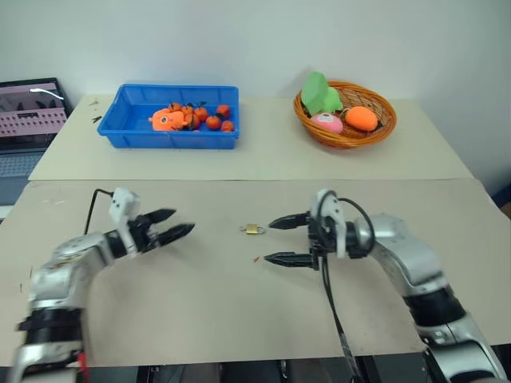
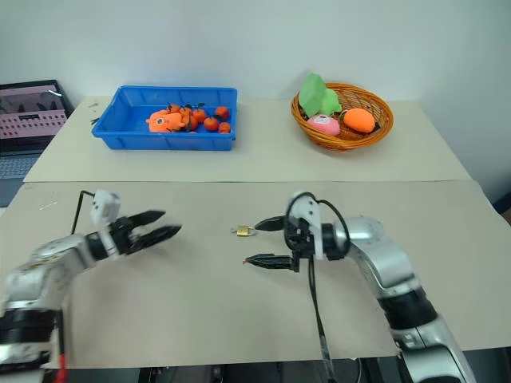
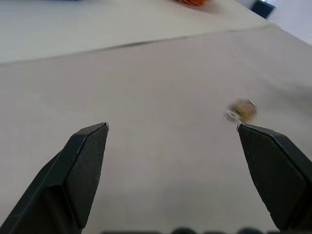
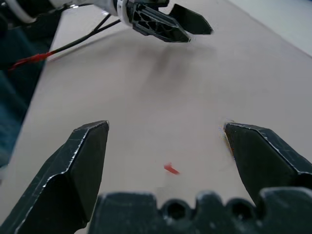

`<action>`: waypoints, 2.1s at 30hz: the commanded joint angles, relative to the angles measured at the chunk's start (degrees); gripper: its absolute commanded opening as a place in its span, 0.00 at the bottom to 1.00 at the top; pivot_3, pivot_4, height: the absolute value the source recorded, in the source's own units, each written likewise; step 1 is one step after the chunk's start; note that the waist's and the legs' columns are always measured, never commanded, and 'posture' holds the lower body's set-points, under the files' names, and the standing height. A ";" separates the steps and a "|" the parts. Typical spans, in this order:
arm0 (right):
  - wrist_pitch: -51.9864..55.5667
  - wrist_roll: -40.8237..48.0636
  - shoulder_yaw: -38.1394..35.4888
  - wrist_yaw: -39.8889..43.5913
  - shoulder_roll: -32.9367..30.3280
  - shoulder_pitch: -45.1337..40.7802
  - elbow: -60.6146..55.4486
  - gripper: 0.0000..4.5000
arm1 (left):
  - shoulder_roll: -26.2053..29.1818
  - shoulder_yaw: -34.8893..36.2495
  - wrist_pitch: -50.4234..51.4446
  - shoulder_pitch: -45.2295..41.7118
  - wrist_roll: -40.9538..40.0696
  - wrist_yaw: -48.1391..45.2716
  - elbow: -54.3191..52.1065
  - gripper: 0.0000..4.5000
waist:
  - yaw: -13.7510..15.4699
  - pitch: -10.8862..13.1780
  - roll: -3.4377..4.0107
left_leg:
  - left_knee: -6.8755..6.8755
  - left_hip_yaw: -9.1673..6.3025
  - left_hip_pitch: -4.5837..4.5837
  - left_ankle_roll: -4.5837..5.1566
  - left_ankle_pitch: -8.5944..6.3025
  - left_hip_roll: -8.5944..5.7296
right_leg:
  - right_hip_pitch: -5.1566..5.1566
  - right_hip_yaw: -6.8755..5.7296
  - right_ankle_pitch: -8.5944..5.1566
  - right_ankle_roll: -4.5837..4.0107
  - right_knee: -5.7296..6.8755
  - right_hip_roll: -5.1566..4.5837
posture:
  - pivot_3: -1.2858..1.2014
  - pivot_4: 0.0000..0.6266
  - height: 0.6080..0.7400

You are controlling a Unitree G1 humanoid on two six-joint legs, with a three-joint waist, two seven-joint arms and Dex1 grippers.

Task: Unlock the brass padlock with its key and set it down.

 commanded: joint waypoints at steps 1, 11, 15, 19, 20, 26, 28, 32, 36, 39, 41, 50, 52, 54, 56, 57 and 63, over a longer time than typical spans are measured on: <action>-3.54 -2.30 0.98 0.82 2.44 -4.52 5.95 0.98 | 8.60 3.04 2.88 3.59 -3.10 -9.36 -5.75 1.00 | 0.41 0.02 0.00 | 0.00 0.03 0.01 0.00 0.00 0.03 | -0.01 0.00 -0.02 -0.04 0.00 0.01 | 0.52 0.24 1.00; -14.18 -10.85 1.75 -0.75 9.79 -14.14 27.75 0.98 | 7.72 0.74 -6.45 7.49 0.52 -9.84 -17.37 1.00 | 1.48 0.09 0.11 | -0.02 0.25 -0.11 0.00 0.00 0.00 | -0.13 -0.02 -0.04 -0.08 -0.03 -0.09 | 0.52 0.24 1.00; -16.31 -12.54 2.33 0.89 10.50 -13.46 28.72 0.98 | 5.68 -0.17 -9.53 6.78 2.82 -8.53 -16.86 1.00 | 1.49 0.10 0.11 | -0.02 0.24 -0.12 0.00 0.00 -0.01 | -0.13 -0.02 -0.04 -0.08 0.01 -0.08 | 0.52 0.24 1.00; -18.09 -14.97 3.06 0.00 11.15 -12.47 31.10 0.98 | 4.17 -1.07 -10.04 4.54 3.67 -7.08 -15.72 1.00 | 1.50 0.10 0.11 | -0.01 0.24 -0.08 0.00 0.00 0.00 | -0.10 -0.02 -0.04 -0.08 0.04 -0.07 | 0.52 0.24 1.00; -18.54 -15.39 3.17 -0.01 11.13 -12.25 31.42 0.98 | 4.00 -1.18 -10.08 4.20 3.76 -6.94 -15.64 1.00 | 1.44 0.10 0.11 | 0.00 0.23 -0.08 0.00 0.00 0.00 | -0.10 -0.02 -0.04 -0.08 0.05 -0.07 | 0.52 0.24 1.00; -22.22 -18.76 2.90 -3.42 12.20 -12.28 38.77 0.98 | 3.48 -1.59 -9.90 3.07 3.82 -6.49 -15.68 1.00 | 1.08 0.10 0.11 | 0.00 0.25 -0.08 0.00 0.00 -0.01 | -0.11 0.00 -0.04 -0.08 0.07 -0.07 | 0.52 0.24 1.00; -23.63 -19.55 2.68 -4.43 12.74 -12.32 41.47 0.98 | 3.39 -1.73 -9.84 2.81 3.84 -6.39 -15.64 1.00 | 0.84 0.09 0.11 | 0.00 0.24 -0.07 0.00 0.00 -0.01 | -0.11 0.00 -0.04 -0.08 0.08 -0.07 | 0.52 0.24 1.00; -26.24 -20.89 2.57 -5.80 13.21 -12.41 45.03 0.98 | 3.25 -1.99 -10.12 2.37 4.20 -6.44 -14.83 1.00 | 0.56 0.09 0.11 | 0.00 0.24 0.16 0.00 0.00 0.00 | 0.07 0.02 -0.03 -0.08 0.12 -0.06 | 0.52 0.24 1.00; -26.74 -20.71 2.38 -5.93 13.99 -12.35 45.44 0.98 | 3.19 -2.22 -10.11 2.16 4.42 -6.36 -14.73 1.00 | 0.51 0.09 0.11 | 0.00 0.26 0.40 0.00 0.00 0.00 | 0.24 0.06 -0.03 -0.08 0.16 -0.05 | 0.52 0.24 1.00; -26.97 -20.99 2.82 -6.09 14.66 -12.06 45.30 0.98 | 3.07 -2.46 -10.06 1.87 4.54 -6.30 -14.58 1.00 | 0.49 0.08 0.10 | 0.01 0.27 0.42 0.00 0.00 0.00 | 0.24 0.07 -0.03 -0.08 0.18 -0.05 | 0.52 0.24 1.00; -27.12 -21.27 3.02 -6.19 14.94 -11.93 45.42 0.98 | 3.02 -2.53 -10.11 1.84 4.58 -6.28 -14.63 1.00 | 0.32 0.08 0.10 | 0.01 0.28 0.42 0.00 0.00 0.01 | 0.23 0.10 -0.03 -0.09 0.18 -0.03 | 0.52 0.24 1.00; -27.35 -21.58 3.08 -6.23 15.47 -11.61 45.65 0.68 | 3.00 -2.76 -9.93 1.99 4.55 -6.18 -15.37 1.00 | 0.38 0.08 0.10 | -0.01 0.32 0.41 0.00 0.00 0.03 | 0.18 0.15 -0.03 -0.09 0.18 -0.01 | 0.52 0.24 1.00; -27.44 -21.77 3.11 -6.41 15.87 -11.59 45.77 0.55 | 2.97 -2.84 -9.92 2.08 4.58 -6.10 -15.47 1.00 | 0.41 0.08 0.10 | -0.02 0.32 0.35 0.00 0.00 0.02 | 0.14 0.15 -0.03 -0.09 0.17 -0.02 | 0.52 0.24 1.00; -27.46 -21.90 3.14 -6.55 16.30 -11.53 45.71 0.40 | 3.01 -2.90 -9.94 2.15 4.64 -6.05 -15.53 1.00 | 0.37 0.08 0.10 | -0.03 0.33 0.32 0.00 0.00 0.02 | 0.11 0.15 -0.03 -0.09 0.15 -0.03 | 0.52 0.24 1.00; -27.44 -22.05 3.06 -6.55 16.63 -11.44 45.61 0.23 | 3.04 -2.95 -9.93 2.14 4.66 -5.96 -15.56 1.00 | 0.29 0.08 0.10 | -0.04 0.34 0.33 0.00 0.00 0.03 | 0.10 0.16 -0.03 -0.09 0.15 -0.03 | 0.52 0.24 1.00; -27.44 -22.16 3.01 -6.54 16.77 -11.37 45.56 0.21 | 3.05 -2.96 -9.87 2.09 4.62 -5.89 -15.54 1.00 | 0.27 0.08 0.11 | -0.05 0.35 0.34 0.00 0.00 0.03 | 0.11 0.16 -0.03 -0.09 0.16 -0.02 | 0.52 0.24 1.00; -27.28 -22.84 3.09 -7.15 17.41 -10.34 43.61 0.21 | 2.92 -3.30 -9.90 1.93 4.82 -5.43 -15.39 1.00 | 0.19 0.08 0.10 | -0.06 0.35 0.38 0.00 0.00 0.05 | 0.11 0.17 -0.03 -0.10 0.17 0.00 | 0.52 0.24 1.00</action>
